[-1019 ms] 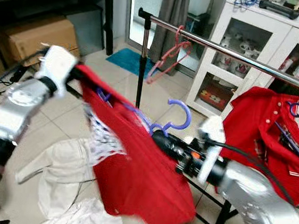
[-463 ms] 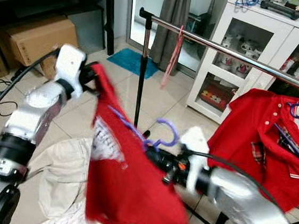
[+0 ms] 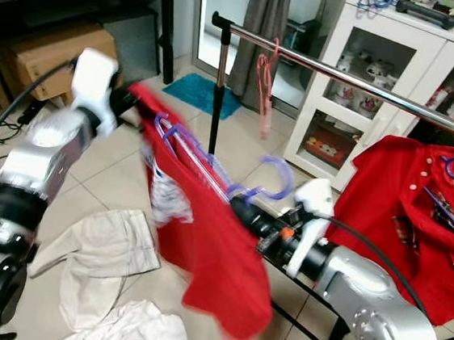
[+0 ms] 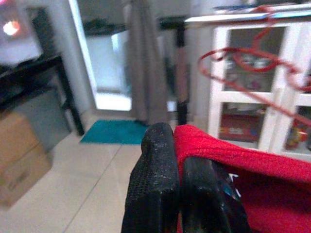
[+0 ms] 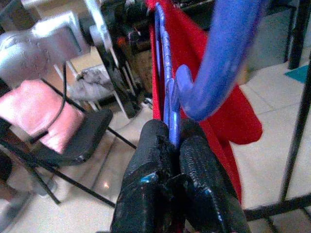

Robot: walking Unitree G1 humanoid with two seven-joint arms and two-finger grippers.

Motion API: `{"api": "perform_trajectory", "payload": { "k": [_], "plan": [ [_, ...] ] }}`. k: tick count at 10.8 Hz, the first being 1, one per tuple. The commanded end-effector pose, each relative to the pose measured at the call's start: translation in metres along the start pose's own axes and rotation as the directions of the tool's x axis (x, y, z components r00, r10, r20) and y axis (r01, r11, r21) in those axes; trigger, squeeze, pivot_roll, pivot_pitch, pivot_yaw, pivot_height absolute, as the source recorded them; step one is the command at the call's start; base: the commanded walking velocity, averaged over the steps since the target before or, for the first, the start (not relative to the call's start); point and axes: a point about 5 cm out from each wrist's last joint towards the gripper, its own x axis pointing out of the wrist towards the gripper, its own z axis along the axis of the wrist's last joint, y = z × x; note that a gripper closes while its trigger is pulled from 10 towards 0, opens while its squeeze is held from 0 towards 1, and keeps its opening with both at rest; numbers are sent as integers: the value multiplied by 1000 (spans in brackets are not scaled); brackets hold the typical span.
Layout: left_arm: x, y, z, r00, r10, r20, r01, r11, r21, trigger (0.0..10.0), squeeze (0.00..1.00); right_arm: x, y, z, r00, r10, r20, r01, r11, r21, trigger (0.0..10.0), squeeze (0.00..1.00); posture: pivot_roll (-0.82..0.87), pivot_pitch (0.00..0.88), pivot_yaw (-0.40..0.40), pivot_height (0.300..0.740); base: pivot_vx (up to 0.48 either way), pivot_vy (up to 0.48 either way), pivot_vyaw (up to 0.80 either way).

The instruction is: Hang hanger

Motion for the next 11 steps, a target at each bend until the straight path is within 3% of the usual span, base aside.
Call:
{"api": "perform_trajectory", "payload": {
  "k": [1, 2, 3, 5, 6, 7, 8, 9, 10, 11],
  "plan": [
    [-8, 24, -7, 989, 150, -5, -150, 986, -75, 0, 0, -11, -2, 6, 998, -3, 66, 0, 999, 47, 10000, 0, 47, 0, -3, 740, 0, 0, 0],
    [-10, 22, -15, 989, 144, -29, -146, 986, -83, 0, 0, -11, -3, 8, 996, -16, 84, 11, 998, 57, 10000, 0, 47, 0, -6, 740, 0, 0, 0],
    [-7, -11, -20, 999, -38, -8, 36, 991, -132, 0, 0, -1, -13, 17, 979, -127, 160, 117, 991, 69, 10000, 0, 49, 0, -8, 740, 0, 0, 0],
    [-11, -88, -19, 938, -342, 50, 346, 924, -161, 0, 0, 23, -26, 33, 886, -331, 324, 275, 939, 207, 10000, 0, 54, 0, -14, 740, 0, 0, 0],
    [-12, -118, -20, 911, -409, 56, 412, 895, -170, 0, 0, 33, -25, 40, 856, -362, 370, 291, 927, 235, 10000, 0, 56, 0, -9, 740, 0, 0, 0],
    [-15, -133, -19, 887, -458, 57, 461, 873, -161, 0, 0, 38, -27, 47, 827, -388, 408, 303, 918, 257, 10000, 0, 56, 0, -9, 740, 0, 0, 0],
    [-20, -147, -16, 856, -513, 62, 516, 844, -149, 0, 0, 42, -35, 57, 773, -456, 442, 358, 887, 290, 10000, 0, 53, 0, 0, 740, 0, 0, 0],
    [-25, -151, -11, 853, -517, 69, 521, 842, -139, 0, 0, 38, -51, 59, 700, -585, 410, 520, 811, 270, 10000, 0, 52, 0, 2, 740, 0, 0, 0],
    [-28, -140, -9, 879, -470, 75, 476, 868, -139, 0, 0, 31, -60, 51, 686, -645, 337, 624, 760, 182, 10000, 0, 53, 0, 0, 740, 0, 0, 0],
    [-35, -119, -11, 929, -366, 56, 370, 920, -126, 0, 0, 19, -62, 37, 699, -667, 257, 684, 729, 30, 10000, 0, 57, 0, -6, 740, 0, 0, 0]
  ]
}}
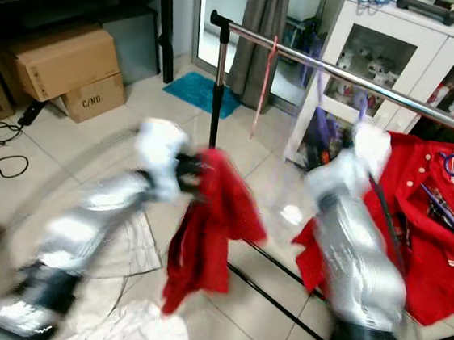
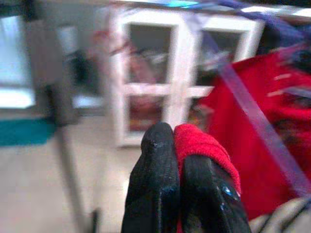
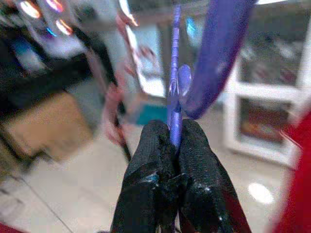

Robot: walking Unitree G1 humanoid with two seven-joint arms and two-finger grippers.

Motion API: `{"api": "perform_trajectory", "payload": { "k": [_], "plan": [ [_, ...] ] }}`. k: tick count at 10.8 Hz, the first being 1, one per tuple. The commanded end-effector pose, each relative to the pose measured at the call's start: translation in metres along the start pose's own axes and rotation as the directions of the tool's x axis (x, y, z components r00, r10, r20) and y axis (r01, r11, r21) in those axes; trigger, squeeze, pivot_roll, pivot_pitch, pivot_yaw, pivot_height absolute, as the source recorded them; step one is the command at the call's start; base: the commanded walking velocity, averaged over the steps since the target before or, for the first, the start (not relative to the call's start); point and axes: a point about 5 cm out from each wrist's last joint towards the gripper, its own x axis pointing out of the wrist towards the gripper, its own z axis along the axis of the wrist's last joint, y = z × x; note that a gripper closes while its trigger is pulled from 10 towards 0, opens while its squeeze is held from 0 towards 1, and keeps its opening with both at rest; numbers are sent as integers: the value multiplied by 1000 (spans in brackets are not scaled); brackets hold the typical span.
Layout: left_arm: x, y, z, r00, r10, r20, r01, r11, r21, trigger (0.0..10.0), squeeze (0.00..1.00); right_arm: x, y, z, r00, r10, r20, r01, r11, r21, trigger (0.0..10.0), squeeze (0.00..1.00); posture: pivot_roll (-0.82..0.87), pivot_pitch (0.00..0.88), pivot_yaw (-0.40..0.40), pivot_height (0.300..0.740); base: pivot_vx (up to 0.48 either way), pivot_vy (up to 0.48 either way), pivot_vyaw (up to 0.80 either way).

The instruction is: Hang hanger

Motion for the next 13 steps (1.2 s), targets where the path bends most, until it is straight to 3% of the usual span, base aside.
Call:
{"api": "perform_trajectory", "payload": {
  "k": [1, 2, 4, 5, 6, 9, 10, 12, 13],
  "plan": [
    [-11, 14, 0, 987, 162, -21, -161, 986, 40, 10000, 0, -12, 3, -13, 995, 22, -101, -32, 995, -99, 10000, 0, 59, 0, -15, 740, 0, 0, -800],
    [-19, 23, -7, 967, 248, -62, -247, 969, 32, 10000, 0, -24, 1, -24, 986, 21, -166, -45, 989, -139, 10000, 0, 57, 0, -18, 740, 0, 0, -800],
    [-39, 33, -16, 907, 421, -13, -421, 906, -51, 10000, 0, -47, 6, -45, 967, 16, -254, -56, 987, -152, 10000, 0, 47, 0, -17, 740, 0, 0, -800],
    [-43, 33, -18, 896, 444, -10, -443, 894, -62, 10000, 0, -48, 8, -48, 966, 6, -260, -50, 985, -163, 10000, 0, 41, 0, -14, 740, 0, 0, -800],
    [-53, 33, -23, 856, 517, -20, -516, 850, -104, 10000, 0, -46, 12, -52, 964, -36, -265, -16, 981, -191, 10000, 0, 47, 0, -17, 740, 0, 0, -800],
    [-64, 37, -28, 829, 558, -36, -554, 812, -184, 10000, 0, -51, 3, -40, 969, -114, -217, 46, 955, -294, 10000, 0, 62, 0, -24, 740, 0, 0, -267],
    [-66, 38, -33, 825, 561, -60, -563, 809, -168, 10000, 0, -53, 1, -37, 970, -132, -202, 67, 952, -300, 10000, 0, 60, 0, -17, 740, 0, 0, -800],
    [-66, 37, -41, 817, 556, -154, -564, 825, -13, 10000, 0, -54, 5, -40, 966, -125, -226, 65, 965, -253, 10000, 0, 56, 0, -8, 740, 0, 0, 0],
    [-63, 36, -34, 845, 526, -98, -531, 847, -33, 10000, 0, -55, 11, -37, 970, -102, -222, 53, 975, -215, 10000, 0, 48, 0, -3, 740, 0, 0, 0]
  ]
}}
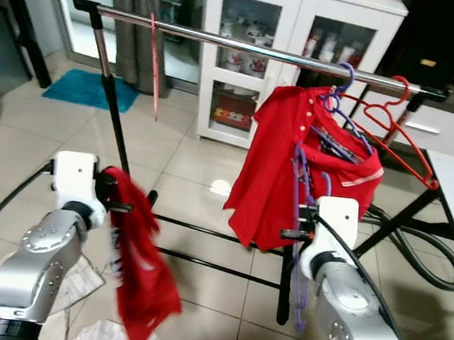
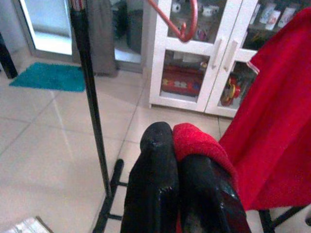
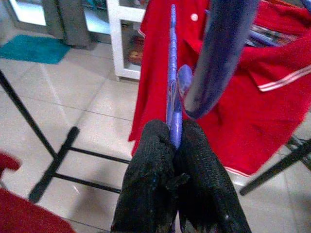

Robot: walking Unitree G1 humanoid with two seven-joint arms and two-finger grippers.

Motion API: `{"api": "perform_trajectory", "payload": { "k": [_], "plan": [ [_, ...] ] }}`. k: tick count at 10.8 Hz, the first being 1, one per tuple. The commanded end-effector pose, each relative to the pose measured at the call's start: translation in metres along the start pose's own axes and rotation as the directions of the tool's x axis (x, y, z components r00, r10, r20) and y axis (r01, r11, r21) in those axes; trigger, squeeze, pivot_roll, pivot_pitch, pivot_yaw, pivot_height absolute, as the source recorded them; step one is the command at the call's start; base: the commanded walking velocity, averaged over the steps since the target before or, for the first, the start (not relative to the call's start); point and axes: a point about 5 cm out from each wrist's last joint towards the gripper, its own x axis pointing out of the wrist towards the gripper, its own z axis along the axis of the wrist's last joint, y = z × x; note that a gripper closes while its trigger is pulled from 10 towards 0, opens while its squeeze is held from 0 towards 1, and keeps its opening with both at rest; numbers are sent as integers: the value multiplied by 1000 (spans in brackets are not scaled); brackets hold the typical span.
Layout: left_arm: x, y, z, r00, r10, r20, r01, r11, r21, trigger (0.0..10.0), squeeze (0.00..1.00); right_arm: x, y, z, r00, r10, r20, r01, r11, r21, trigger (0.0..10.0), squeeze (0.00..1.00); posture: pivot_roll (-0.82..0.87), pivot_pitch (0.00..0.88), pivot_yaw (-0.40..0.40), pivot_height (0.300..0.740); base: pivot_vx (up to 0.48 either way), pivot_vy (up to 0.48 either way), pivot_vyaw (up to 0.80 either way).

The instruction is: Hang hanger

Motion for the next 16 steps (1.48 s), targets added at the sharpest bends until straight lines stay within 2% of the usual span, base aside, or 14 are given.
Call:
{"api": "perform_trajectory", "payload": {
  "k": [1, 3, 4, 5, 6, 7, 8, 10, 11, 13, 14, 15, 16],
  "plan": [
    [2, -1, 11, 998, -11, 57, 9, 999, 35, 10000, 0, -3, -2, 4, 1000, -2, 11, 2, 1000, 16, 10000, 0, 48, 0, -3, 740, 0, 0, -800],
    [-5, -6, 13, 987, -157, 11, 154, 979, 133, 10000, 0, -5, -4, 1, 1000, 9, -4, -9, 997, 80, 10000, 0, 54, 0, 0, 740, 0, 0, -800],
    [-10, -8, 11, 982, -187, -6, 187, 976, 113, 10000, 0, -4, -3, 2, 1000, 2, -1, -2, 999, 49, 10000, 0, 57, 0, -5, 740, 0, 0, -800],
    [-11, -7, 11, 984, -181, -5, 180, 977, 118, 10000, 0, -1, 0, 4, 1000, 8, 7, -8, 1000, 2, 10000, 0, 60, 0, -12, 740, 0, 0, -788],
    [-11, -8, 12, 983, -183, 1, 181, 974, 134, 10000, 0, 0, 1, 5, 1000, 10, 16, -10, 1000, -3, 10000, 0, 60, 0, -12, 740, 0, 0, -769],
    [-10, -11, 15, 982, -187, 22, 181, 971, 157, 10000, 0, 2, 1, 10, 997, 1, 83, 2, 999, -35, 10000, 0, 62, 0, -17, 740, 0, 0, -781],
    [-10, -14, 15, 983, -183, 28, 176, 968, 177, 10000, 0, 2, 0, 9, 996, -8, 84, 10, 1000, -18, 10000, 0, 63, 0, -17, 740, 0, 0, -788],
    [-11, -15, 15, 981, -191, 35, 183, 969, 167, 10000, 0, 1, -2, 5, 998, -5, 55, 4, 999, 35, 10000, 0, 59, 0, -14, 740, 0, 0, -794],
    [-11, -16, 15, 980, -198, 35, 190, 968, 166, 10000, 0, 0, -1, 5, 998, -4, 69, 3, 1000, 15, 10000, 0, 55, 0, -10, 740, 0, 0, -800],
    [-10, -22, 19, 973, -222, 60, 209, 964, 167, 10000, 0, -2, 4, 5, 997, 26, 68, -29, 998, 51, 10000, 0, 53, 0, -4, 740, 0, 0, -800],
    [-9, -23, 19, 973, -221, 63, 208, 964, 167, 10000, 0, -3, 4, 4, 998, 21, 67, -23, 999, 40, 10000, 0, 49, 0, -3, 740, 0, 0, -800],
    [-9, -23, 18, 974, -220, 58, 207, 963, 173, 10000, 0, -4, 0, 3, 999, 0, 50, 1, 1000, -25, 10000, 0, 50, 0, -4, 740, 0, 0, -800],
    [-9, -23, 17, 975, -216, 58, 203, 964, 173, 10000, 0, -4, -1, 3, 999, 4, 50, -2, 999, -53, 10000, 0, 50, 0, -6, 740, 0, 0, -800]
  ]
}}
